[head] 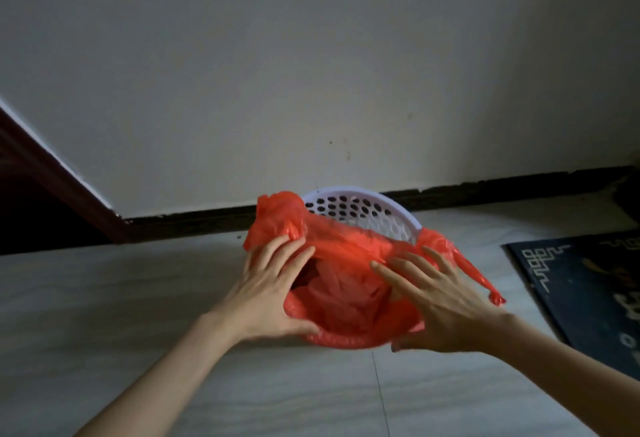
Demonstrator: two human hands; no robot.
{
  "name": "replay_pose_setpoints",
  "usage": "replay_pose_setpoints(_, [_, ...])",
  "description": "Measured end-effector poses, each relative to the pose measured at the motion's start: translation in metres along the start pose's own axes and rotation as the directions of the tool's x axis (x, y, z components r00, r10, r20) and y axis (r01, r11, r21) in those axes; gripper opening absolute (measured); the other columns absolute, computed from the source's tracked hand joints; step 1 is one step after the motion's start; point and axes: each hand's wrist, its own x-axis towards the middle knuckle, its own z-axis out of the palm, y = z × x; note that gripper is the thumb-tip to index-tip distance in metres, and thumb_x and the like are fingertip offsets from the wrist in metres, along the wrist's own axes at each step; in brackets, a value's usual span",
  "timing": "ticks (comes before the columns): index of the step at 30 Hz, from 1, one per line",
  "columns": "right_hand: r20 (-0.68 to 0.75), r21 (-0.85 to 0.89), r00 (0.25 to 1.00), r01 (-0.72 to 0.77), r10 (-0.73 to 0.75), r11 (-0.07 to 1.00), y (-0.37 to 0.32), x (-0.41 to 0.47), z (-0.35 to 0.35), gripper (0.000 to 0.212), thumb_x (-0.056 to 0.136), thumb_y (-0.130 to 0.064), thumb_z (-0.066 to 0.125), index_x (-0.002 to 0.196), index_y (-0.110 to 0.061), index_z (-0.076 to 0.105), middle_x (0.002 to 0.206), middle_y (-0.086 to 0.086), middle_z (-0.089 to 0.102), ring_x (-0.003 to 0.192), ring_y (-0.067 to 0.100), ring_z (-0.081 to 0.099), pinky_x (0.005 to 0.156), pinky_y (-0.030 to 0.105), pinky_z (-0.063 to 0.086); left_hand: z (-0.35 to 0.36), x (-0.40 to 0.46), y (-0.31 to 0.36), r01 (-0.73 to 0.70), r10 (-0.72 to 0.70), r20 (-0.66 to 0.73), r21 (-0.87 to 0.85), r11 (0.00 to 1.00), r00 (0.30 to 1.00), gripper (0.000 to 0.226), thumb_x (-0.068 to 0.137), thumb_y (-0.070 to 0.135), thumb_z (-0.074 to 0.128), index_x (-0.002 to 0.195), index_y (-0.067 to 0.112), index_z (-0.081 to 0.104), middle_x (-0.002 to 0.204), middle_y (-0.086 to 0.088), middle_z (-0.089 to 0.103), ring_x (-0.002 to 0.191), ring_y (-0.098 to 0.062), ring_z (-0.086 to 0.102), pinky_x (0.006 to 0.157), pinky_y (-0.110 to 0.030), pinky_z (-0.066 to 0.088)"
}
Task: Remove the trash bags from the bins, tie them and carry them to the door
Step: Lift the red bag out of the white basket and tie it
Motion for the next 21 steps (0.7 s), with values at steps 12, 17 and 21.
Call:
replay_pose_setpoints(12, [-0.039,0.371,0.998,-0.023,0.04,0.928,0.01,0.012,0.001,0.032,0.067,-0.048,0.058,0.085,-0.027,0.073,0.101,0.003,0.069,0.098,0.029,0.064,0.081,0.047,0.049,-0.006,0.01,-0.002,0.076,-0.151,-0.07,-0.614,0.786,0.986,0.036,0.058,0.046,0.07,0.077,0.017,0.077,0.103,0.005,0.06,0.105,-0.01,0.043,0.096,-0.012,0.028])
replay_pose_setpoints(17, [0.159,0.369,0.987,-0.038,-0.023,0.929,0.013,0.012,-0.002,0.038,0.078,-0.046,0.047,0.104,-0.03,0.069,0.125,0.002,0.059,0.125,0.023,0.046,0.105,0.046,0.032,-0.001,0.011,0.012,0.068,-0.124,-0.071,-0.53,0.845,0.99,0.016,0.072,0.028,0.072,0.07,0.012,0.076,0.1,-0.004,0.064,0.097,-0.006,0.041,0.085,-0.011,0.027])
replay_pose_setpoints(21, [-0.149,0.294,0.987,-0.011,0.057,0.956,0.005,0.007,0.007,0.029,0.081,-0.033,0.046,0.079,-0.02,0.071,0.086,0.001,0.071,0.084,0.024,0.068,0.071,0.04,0.056,0.008,0.007,0.028,-0.035,-0.006,-0.318,-0.122,0.992,0.948,0.026,0.081,0.034,0.052,0.069,0.017,0.066,0.079,0.002,0.066,0.084,-0.015,0.056,0.078,-0.027,0.037])
